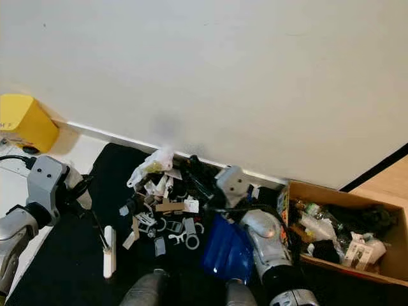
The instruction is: Sweep floor
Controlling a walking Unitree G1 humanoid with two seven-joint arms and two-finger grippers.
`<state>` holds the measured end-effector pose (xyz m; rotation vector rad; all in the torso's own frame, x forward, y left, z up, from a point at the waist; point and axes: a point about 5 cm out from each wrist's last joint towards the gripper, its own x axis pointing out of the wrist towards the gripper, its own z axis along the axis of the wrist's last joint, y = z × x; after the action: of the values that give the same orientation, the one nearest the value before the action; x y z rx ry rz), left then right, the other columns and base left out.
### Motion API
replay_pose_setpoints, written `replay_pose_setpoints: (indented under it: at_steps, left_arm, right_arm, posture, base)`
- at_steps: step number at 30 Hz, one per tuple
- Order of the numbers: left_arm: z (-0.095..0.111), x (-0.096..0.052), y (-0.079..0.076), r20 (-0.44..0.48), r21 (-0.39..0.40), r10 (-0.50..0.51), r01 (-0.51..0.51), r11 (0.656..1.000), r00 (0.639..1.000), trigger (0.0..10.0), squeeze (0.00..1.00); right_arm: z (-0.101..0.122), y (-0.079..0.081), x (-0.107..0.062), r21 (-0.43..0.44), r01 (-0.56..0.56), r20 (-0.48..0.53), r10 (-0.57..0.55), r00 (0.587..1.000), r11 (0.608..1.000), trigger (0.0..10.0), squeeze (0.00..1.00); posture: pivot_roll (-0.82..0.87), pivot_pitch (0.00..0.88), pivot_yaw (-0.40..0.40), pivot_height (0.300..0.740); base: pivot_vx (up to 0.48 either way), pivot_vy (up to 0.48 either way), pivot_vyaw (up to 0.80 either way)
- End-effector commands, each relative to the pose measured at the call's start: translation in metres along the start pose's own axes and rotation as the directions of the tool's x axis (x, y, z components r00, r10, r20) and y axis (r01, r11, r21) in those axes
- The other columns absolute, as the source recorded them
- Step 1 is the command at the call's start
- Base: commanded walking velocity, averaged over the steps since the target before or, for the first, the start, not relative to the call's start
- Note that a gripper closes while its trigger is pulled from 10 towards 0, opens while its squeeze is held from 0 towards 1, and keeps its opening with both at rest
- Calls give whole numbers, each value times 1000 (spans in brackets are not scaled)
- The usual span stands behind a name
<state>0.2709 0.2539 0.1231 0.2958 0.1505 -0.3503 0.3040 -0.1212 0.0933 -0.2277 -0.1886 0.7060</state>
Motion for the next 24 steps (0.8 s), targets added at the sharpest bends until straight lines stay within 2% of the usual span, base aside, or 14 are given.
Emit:
replay_pose_setpoints:
  at_steps: [1, 4, 5, 6, 9, 10, 16, 17, 19, 22, 24]
  left_arm:
    - [-6, -5, 0, -8, -12, 15, -15, 1000, 1000, 10000, 0]
    - [-9, -6, 0, -12, -14, 19, -20, 1000, 1000, 10000, 0]
    - [-10, -6, -1, -13, -17, 20, -20, 1000, 1000, 10000, 0]
    - [-11, -5, -3, -16, -20, 15, -15, 1000, 1000, 10000, 0]
    - [-12, -5, -4, -18, -21, 12, -12, 1000, 1000, 10000, 0]
    - [-12, -2, -6, -20, -16, -4, 4, 1000, 1000, 10000, 0]
    - [-9, 3, -6, -15, -14, -12, 11, 1000, 1000, 10000, 0]
    - [-8, 4, -5, -11, -12, -12, 12, 1000, 1000, 10000, 0]
    - [-8, 5, -5, -8, -13, -10, 10, 1000, 1000, 10000, 0]
    - [-9, 5, -5, -8, -18, -6, 6, 1000, 1000, 10000, 0]
    - [-11, 5, -9, -8, -20, -9, 9, 1000, 1000, 10000, 0]
  right_arm:
    - [-20, -2, -12, 38, 67, -124, -62, 990, 997, 10000, 0]
    - [-23, -21, -28, -13, 169, -165, -169, 972, 986, 10000, 0]
    - [-21, -26, -33, 4, 201, -140, -199, 970, 980, 10000, 0]
    - [-14, -34, -40, 41, 238, -74, -234, 969, 970, 10000, 0]
    - [-10, -37, -43, 52, 247, -41, -245, 969, 968, 10000, 0]
    - [-2, -41, -45, 66, 257, 18, -259, 966, 964, 10000, 0]
    - [15, -44, -37, 92, 249, 86, -257, 963, 964, 10000, 0]
    - [28, -41, -31, 99, 192, 132, -204, 970, 976, 10000, 0]
    - [34, -38, -27, 114, 162, 167, -180, 969, 980, 10000, 0]
    - [34, -38, -27, 129, 162, 177, -184, 967, 978, 10000, 0]
    - [15, -25, -29, 135, 112, 97, -126, 987, 984, 10000, 0]
  posture:
    - [245, 223, 103, 740]
    - [240, 224, 102, 740]
    - [231, 226, 107, 740]
    - [229, 226, 109, 740]
    - [220, 229, 116, 740]
    - [216, 228, 125, 740]
    - [213, 225, 131, 740]
    - [213, 221, 129, 740]
    - [210, 219, 128, 740]
    - [209, 219, 127, 740]
    - [212, 218, 122, 740]
  base:
    - [0, 0, 0]
    - [0, 0, 0]
    - [0, 0, 0]
    - [0, 0, 0]
    - [0, 0, 0]
    - [0, 0, 0]
    - [0, 0, 0]
    - [0, 0, 0]
    - [0, 0, 0]
    - [0, 0, 0]
    - [0, 0, 0]
